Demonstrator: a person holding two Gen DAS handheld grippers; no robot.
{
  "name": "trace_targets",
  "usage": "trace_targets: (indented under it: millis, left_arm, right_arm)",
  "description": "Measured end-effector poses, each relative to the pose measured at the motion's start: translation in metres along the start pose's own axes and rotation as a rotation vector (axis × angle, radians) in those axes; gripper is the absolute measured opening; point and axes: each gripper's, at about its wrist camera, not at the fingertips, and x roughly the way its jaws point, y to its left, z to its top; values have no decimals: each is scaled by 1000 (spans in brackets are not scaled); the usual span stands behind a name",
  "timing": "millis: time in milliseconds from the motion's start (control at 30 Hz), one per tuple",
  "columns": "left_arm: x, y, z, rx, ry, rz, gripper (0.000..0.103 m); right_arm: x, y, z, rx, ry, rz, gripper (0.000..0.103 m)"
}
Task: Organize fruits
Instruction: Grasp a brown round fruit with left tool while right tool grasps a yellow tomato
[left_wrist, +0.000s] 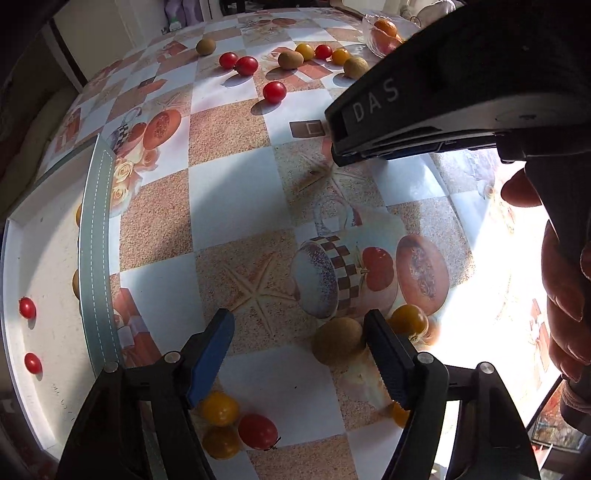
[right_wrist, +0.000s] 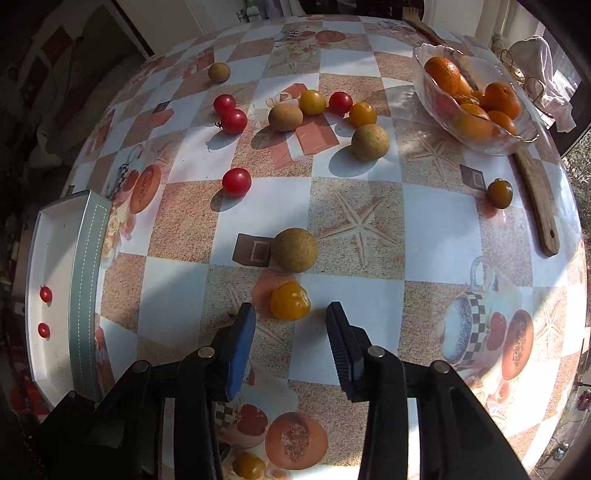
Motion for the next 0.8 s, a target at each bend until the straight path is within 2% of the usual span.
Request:
trace_targets:
  millis: [67,100,167,233,267,333,567,800]
  left_arm:
    - [-1,-4,-1,12,0,10,70]
    - [-2,-5,-2,14,0,9,66]
    - [-5,-8,-3,18,-6,5,55]
    - [-7,-12,-4,31,-13,0,33]
    - [-8,-13,-4,36,-13,-2,29]
    - [-8,-12,-3,28,-8,-14,29]
    - [-16,21,-1,-118,15,-115,29]
    - [-27,41,-6,-162,10,-125,29]
  right_arm:
    - [1,3,1,-3,-3,-6,28]
    - [1,4,1,-5,-4,-7,26]
    - [1,5,1,1,-9,-8,23]
    - [-1,0,-1,15,-11,6,23]
    - [-3,-3,-2,22,-11,10,22]
    - [-4,-6,-5,38,-9,19,22]
    - [-15,-23,-18,100,1,52,22]
    - [-25,-27,-33,126,16,62,22]
